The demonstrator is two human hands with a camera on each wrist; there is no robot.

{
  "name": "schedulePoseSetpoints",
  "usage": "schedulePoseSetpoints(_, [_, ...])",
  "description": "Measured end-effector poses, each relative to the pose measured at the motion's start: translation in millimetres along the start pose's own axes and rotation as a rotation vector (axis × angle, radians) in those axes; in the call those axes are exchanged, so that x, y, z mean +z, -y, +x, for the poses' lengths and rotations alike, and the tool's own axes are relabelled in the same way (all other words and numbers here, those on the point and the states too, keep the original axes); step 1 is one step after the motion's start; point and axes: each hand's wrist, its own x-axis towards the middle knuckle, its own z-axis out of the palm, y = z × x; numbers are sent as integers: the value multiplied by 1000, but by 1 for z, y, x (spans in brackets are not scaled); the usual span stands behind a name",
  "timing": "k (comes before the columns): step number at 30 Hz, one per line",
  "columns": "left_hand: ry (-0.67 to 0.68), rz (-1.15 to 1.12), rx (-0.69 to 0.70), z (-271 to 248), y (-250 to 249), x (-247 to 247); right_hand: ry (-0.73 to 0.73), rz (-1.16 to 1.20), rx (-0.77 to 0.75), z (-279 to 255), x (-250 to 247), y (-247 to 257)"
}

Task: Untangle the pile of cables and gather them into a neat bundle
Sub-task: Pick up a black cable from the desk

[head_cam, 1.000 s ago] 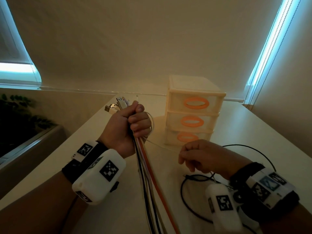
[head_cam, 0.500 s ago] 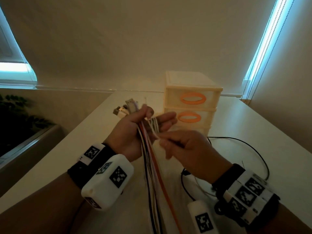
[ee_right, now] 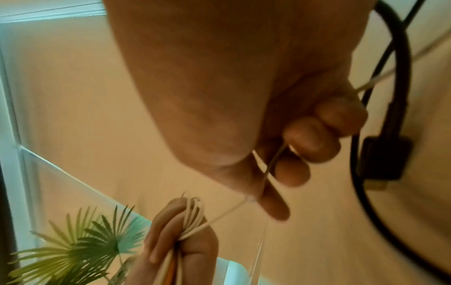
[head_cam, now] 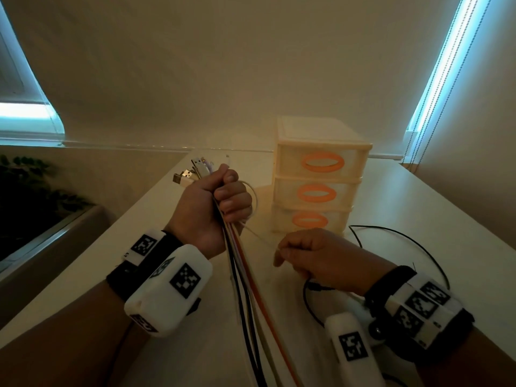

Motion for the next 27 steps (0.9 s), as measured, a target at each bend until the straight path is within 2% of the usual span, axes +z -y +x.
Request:
schedulePoseSetpoints(2, [22,-4,-15,0,0,-2,-205,-134,39,6,-3,-11])
schedulePoseSetpoints(4, [35,-4,-20,0,-1,-2,-334,-91,20,10,-3,-17])
schedulePoseSetpoints(5, [40,-3,-18,0,-2,-2,-316,-20,2,10,-3,-18])
schedulePoseSetpoints(7, [50,-4,-10,-1,-5,-2,-135,69,-2,6,-3,-15])
schedulePoseSetpoints(9, [65,-16,-10,-1,-9,-1,38,75,57,2,-5,-12])
schedulePoseSetpoints(10, [72,-21,-14,-2,-11,0,50,65,92,2,-6,-12])
schedulePoseSetpoints(14, [116,-33,-65,-3,-14,1,-248,-58,202,8,-12,-17])
schedulePoseSetpoints(16, [169,9,-156,-4,-15,3,-402,-133,209,8,-13,-16])
schedulePoseSetpoints(19, [174,283,-332,-12,-5,12,-624,-110,106,6,-12,-9])
schedulePoseSetpoints(21, [140,435,-407,-18,10,22,-714,20,-11,5,-10,2])
schedulePoseSetpoints(22, [125,442,-405,-19,17,27,-726,94,-80,3,-8,8])
schedulePoseSetpoints(24, [60,373,-281,-17,24,29,-665,115,-233,0,-1,18])
schedulePoseSetpoints(26, [-52,212,-101,-11,21,27,-500,72,-332,-2,8,19])
schedulePoseSetpoints(27, [-102,127,-25,-8,17,25,-400,53,-325,-2,11,18])
